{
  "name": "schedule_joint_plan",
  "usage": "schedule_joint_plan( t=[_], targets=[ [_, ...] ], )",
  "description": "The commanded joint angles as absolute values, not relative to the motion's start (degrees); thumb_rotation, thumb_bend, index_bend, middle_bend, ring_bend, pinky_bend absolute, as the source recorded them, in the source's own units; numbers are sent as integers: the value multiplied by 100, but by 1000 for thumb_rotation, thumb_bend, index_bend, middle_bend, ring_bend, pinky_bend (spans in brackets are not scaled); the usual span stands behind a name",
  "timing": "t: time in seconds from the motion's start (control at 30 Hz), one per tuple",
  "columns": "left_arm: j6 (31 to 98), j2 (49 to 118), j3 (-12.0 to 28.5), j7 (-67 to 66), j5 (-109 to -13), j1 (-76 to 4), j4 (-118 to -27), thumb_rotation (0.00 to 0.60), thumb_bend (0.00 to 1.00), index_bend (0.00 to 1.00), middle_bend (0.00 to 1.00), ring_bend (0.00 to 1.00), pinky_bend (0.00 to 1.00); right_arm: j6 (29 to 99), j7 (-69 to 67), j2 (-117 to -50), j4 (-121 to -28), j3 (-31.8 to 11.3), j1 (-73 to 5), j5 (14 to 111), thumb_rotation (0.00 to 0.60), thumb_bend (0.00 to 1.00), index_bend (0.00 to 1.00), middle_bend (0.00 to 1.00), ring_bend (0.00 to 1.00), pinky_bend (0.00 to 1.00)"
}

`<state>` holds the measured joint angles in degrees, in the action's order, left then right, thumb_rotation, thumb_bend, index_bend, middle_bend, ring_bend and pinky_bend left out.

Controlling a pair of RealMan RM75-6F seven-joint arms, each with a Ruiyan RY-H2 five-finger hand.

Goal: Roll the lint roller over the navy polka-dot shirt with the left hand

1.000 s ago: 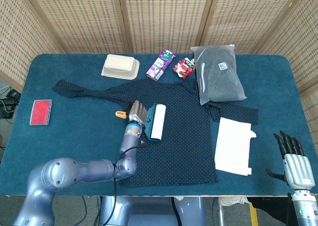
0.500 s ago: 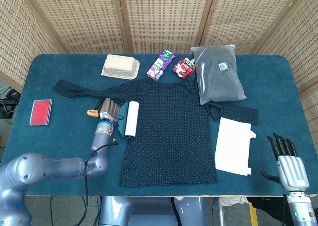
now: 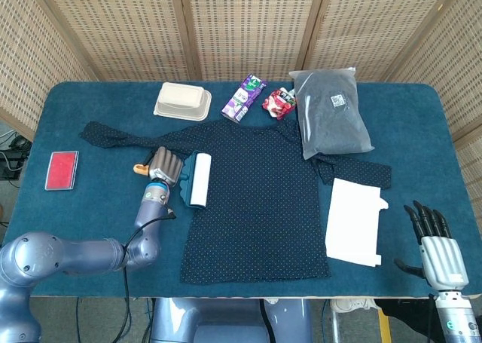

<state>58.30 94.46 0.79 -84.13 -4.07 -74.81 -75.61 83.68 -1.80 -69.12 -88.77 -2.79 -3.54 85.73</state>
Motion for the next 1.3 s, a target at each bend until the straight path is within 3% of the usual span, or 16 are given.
schedule_joint_plan(
  t=[0.03,0.73,1.03,1.3],
  targets=[
    [5830,9574,168,-8494,-361,-7567,-7499,600,1000,915,794,637,610,8371,-200,-6903,-8872,-283,-351,8567,600,101,0,0,0,0],
    [5731,11154,1349,-9429,356,-8673,-6397,600,1000,915,794,637,610,8253,-352,-6890,-8758,-323,-372,8412,600,102,0,0,0,0],
    [5710,11133,1291,-9397,255,-8503,-6397,600,1000,915,794,637,610,8259,-346,-6892,-8756,-322,-369,8411,600,102,0,0,0,0],
    [5819,10587,1032,-9171,1,-8069,-6864,600,1000,915,794,638,610,8287,-307,-6890,-8783,-313,-365,8445,600,102,0,0,0,0]
  ],
)
